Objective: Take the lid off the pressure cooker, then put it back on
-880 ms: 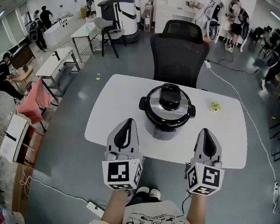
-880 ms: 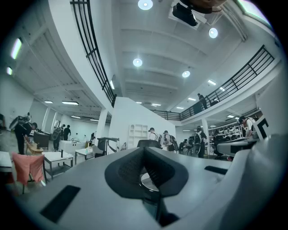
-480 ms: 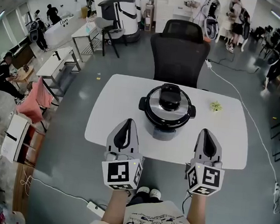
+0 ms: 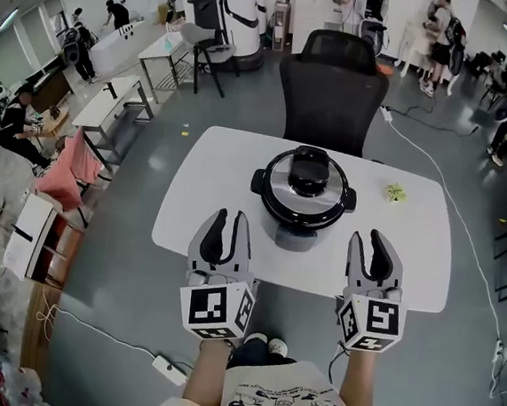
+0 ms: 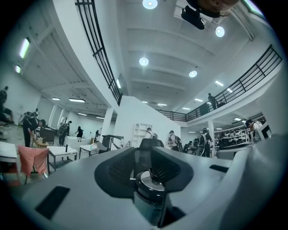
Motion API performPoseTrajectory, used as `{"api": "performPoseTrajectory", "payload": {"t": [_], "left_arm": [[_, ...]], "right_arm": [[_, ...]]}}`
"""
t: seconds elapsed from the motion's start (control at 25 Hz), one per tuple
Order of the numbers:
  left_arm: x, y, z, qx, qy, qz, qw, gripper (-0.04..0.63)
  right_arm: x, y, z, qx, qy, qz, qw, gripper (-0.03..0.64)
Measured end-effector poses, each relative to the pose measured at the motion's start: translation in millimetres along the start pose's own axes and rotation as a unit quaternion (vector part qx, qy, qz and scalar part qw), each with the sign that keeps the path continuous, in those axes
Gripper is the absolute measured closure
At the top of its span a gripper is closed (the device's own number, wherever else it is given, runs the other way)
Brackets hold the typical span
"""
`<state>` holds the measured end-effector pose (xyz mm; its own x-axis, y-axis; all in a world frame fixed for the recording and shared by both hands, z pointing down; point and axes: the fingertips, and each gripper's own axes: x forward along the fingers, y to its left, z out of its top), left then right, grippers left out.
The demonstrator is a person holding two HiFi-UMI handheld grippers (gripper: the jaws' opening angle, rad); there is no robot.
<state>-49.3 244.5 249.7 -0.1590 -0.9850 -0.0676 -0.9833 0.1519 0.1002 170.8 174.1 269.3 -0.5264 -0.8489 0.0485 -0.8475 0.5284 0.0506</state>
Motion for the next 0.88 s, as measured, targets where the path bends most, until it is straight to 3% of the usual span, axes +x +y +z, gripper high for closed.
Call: {"api": "performPoseTrajectory", "payload": {"t": [0.12,0.24,0.36,0.88], "left_arm": [[-0.7,-3.3,-6.7,-0.012,0.003,0.004,0.9999,0.416],[-2.6,-4.6,-10.0,-0.019,0.011,0.008,0.9997,0.374],[1.1,-3.0,-11.6,-0.021,0.012,0.012,0.9996,0.359],[74.9,34.4,-35.4,-0.035,0.030,0.018,0.9988,0.357]], "right_arm": [[1.1,2.1,-5.1,-0.006,0.006,0.026,1.000,0.412],[2.3,5.4,-6.1,-0.008,0.011,0.047,0.999,0.370],[8.7,8.5,-8.3,-0.011,0.016,0.062,0.998,0.337],[94.4,13.3,-21.0,-0.014,0.036,0.083,0.996,0.316]]}}
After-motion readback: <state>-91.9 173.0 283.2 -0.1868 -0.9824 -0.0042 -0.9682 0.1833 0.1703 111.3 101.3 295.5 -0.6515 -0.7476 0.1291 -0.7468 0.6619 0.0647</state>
